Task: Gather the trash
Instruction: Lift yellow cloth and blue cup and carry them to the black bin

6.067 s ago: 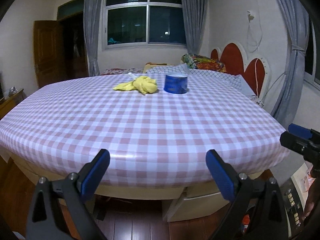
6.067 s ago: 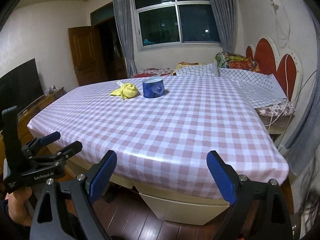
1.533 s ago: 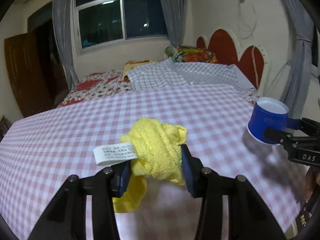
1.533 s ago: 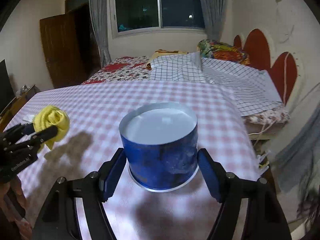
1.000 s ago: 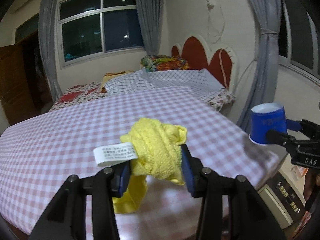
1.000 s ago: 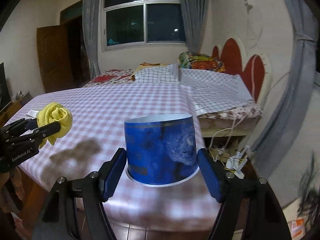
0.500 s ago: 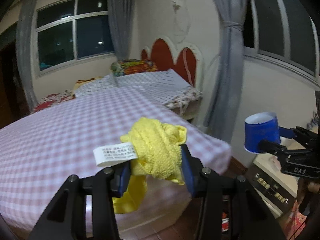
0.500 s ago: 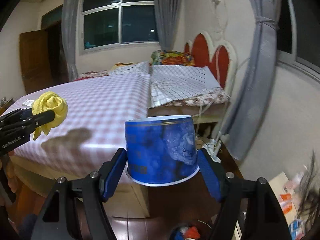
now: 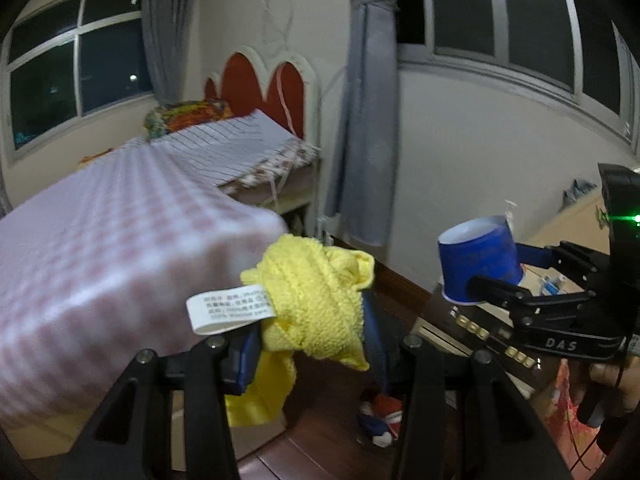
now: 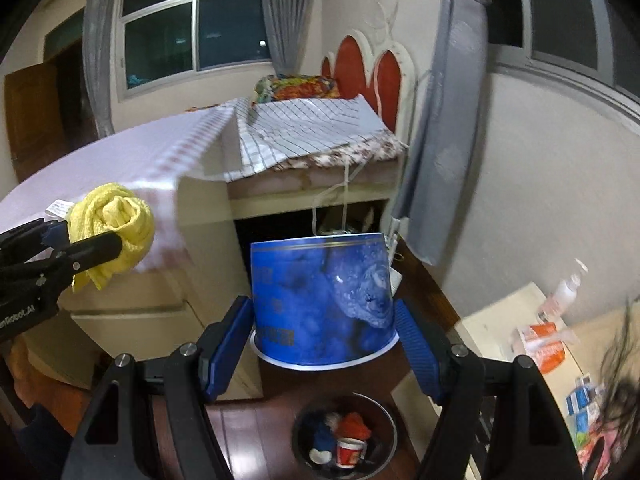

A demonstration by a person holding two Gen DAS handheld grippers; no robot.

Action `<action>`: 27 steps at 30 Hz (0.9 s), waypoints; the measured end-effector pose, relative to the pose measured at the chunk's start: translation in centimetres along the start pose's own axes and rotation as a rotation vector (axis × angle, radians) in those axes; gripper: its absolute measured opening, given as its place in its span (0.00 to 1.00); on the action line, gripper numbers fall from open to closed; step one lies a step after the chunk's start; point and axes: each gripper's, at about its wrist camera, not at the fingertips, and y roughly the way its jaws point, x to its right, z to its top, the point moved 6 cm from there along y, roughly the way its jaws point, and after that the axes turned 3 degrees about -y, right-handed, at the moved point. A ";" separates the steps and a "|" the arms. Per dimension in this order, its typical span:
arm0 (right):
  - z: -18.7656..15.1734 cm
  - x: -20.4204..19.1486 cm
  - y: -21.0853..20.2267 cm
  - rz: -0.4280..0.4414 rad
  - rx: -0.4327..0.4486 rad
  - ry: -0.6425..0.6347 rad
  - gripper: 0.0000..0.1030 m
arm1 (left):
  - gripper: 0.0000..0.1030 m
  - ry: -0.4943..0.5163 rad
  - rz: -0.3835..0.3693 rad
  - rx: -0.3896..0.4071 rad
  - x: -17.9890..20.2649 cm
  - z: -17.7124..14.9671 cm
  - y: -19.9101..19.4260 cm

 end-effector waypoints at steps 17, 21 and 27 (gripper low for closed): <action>-13.2 6.3 5.4 -0.014 -0.144 0.084 0.72 | 0.45 0.114 -0.120 -0.196 6.2 -9.2 9.5; -16.7 6.8 7.7 0.011 -0.200 0.087 0.72 | 0.45 0.136 -0.144 -0.274 7.2 -12.1 12.2; -21.3 7.4 11.3 0.044 -0.282 0.078 0.72 | 0.45 0.161 -0.193 -0.386 8.8 -16.3 15.6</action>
